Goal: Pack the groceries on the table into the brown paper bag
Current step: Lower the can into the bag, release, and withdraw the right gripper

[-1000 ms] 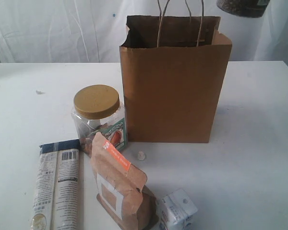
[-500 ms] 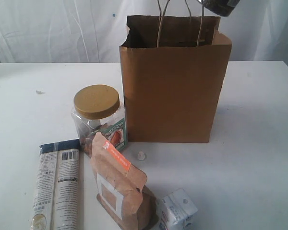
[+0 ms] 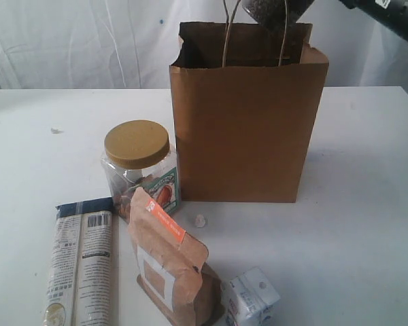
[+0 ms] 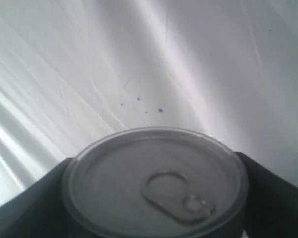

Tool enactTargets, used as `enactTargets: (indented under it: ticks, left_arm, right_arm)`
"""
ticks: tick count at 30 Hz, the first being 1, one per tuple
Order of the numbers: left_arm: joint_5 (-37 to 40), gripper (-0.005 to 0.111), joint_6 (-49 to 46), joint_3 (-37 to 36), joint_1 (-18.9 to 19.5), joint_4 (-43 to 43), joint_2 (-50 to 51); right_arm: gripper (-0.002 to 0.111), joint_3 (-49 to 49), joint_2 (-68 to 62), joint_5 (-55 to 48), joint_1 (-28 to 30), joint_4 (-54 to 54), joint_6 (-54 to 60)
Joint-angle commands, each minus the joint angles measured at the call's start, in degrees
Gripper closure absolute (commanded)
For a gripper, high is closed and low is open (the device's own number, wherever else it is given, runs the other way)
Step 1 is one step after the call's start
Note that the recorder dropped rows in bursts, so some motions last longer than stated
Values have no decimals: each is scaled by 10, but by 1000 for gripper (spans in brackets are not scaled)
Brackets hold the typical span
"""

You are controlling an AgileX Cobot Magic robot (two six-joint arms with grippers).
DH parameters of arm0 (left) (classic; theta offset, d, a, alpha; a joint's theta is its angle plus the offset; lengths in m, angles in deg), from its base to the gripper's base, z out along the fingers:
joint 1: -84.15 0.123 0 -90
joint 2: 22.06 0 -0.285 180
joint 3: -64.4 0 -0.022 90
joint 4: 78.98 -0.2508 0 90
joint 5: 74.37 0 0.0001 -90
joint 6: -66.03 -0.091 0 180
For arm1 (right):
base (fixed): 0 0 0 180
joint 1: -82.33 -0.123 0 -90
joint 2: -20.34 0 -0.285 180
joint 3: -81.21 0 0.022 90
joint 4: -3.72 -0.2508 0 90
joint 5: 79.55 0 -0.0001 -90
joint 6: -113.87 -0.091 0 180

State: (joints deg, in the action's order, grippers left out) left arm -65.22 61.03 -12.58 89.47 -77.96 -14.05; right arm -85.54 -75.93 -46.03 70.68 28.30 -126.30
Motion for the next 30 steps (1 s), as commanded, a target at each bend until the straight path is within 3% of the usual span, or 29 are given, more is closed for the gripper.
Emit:
enactTargets:
  ticks: [1, 13, 17, 23, 30]
  left_arm:
    - [-2, 107, 1, -2, -3, 2, -2]
    - [-2, 107, 1, -2, -3, 2, -2]
    - [-2, 107, 1, -2, -3, 2, -2]
    - [-2, 107, 1, -2, -3, 2, -2]
    - [-2, 107, 1, -2, -3, 2, -2]
  right_arm:
    - [90, -8, -4, 103, -7, 36, -16]
    - [89, -8, -69, 146, -20, 46, 13]
    - [80, -8, -70, 159, -22, 106, 22]
    - [55, -8, -70, 158, -22, 132, 38]
    - [53, -8, -70, 71, -22, 140, 38]
